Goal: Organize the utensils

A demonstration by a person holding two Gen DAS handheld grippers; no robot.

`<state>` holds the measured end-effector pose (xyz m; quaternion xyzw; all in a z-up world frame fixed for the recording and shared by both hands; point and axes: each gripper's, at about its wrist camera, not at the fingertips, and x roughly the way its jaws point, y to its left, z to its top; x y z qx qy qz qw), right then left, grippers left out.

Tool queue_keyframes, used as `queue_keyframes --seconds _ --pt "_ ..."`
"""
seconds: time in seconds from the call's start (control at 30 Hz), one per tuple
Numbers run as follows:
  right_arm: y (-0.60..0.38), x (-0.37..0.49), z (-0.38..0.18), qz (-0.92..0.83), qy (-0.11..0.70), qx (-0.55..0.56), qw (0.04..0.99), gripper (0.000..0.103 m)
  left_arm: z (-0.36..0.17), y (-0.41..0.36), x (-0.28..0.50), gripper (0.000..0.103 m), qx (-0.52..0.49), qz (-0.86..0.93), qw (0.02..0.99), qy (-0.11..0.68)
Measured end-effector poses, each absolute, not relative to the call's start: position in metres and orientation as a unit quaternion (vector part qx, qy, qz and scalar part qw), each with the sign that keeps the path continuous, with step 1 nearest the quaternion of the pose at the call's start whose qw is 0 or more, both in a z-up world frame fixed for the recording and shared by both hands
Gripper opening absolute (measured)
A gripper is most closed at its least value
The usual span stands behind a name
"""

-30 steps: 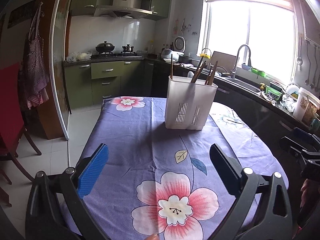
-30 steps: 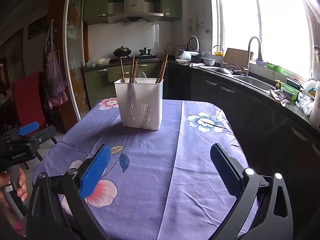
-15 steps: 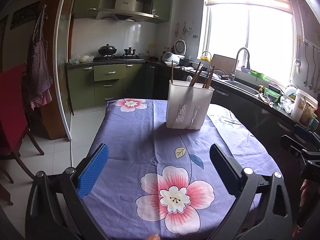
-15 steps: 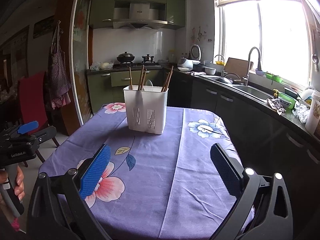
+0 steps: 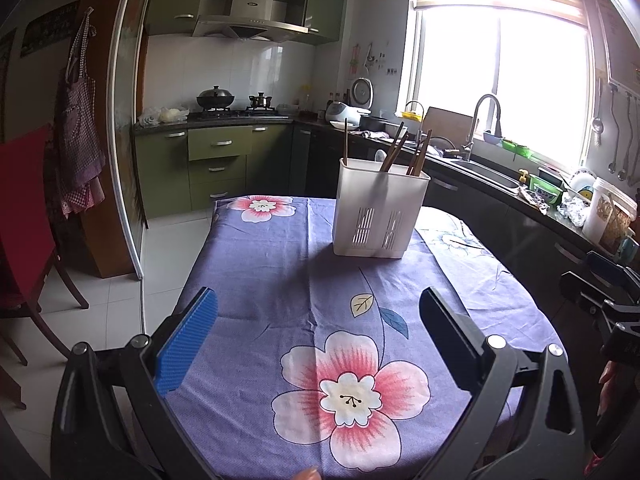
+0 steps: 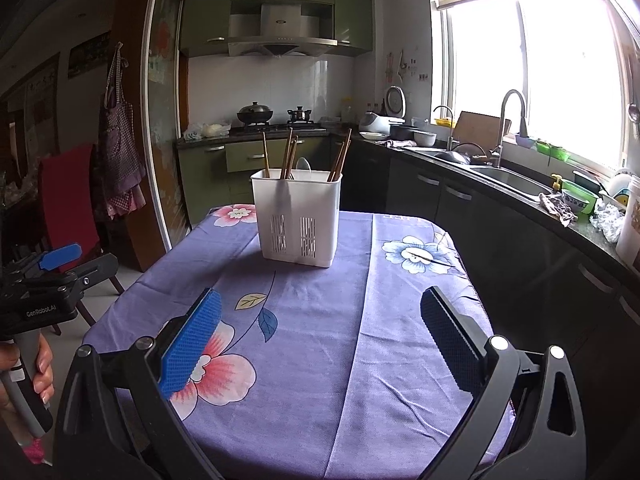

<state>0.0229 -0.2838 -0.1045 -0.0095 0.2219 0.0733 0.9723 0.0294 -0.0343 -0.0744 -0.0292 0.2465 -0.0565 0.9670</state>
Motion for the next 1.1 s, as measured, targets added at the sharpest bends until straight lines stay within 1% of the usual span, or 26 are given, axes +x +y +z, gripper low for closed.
queue_keyframes --seconds 1.1 --pt "-0.2864 0.0217 -0.1055 0.075 0.221 -0.006 0.972 0.098 -0.0729 -0.0394 0.0273 0.096 -0.024 -0.059 0.967 0.248"
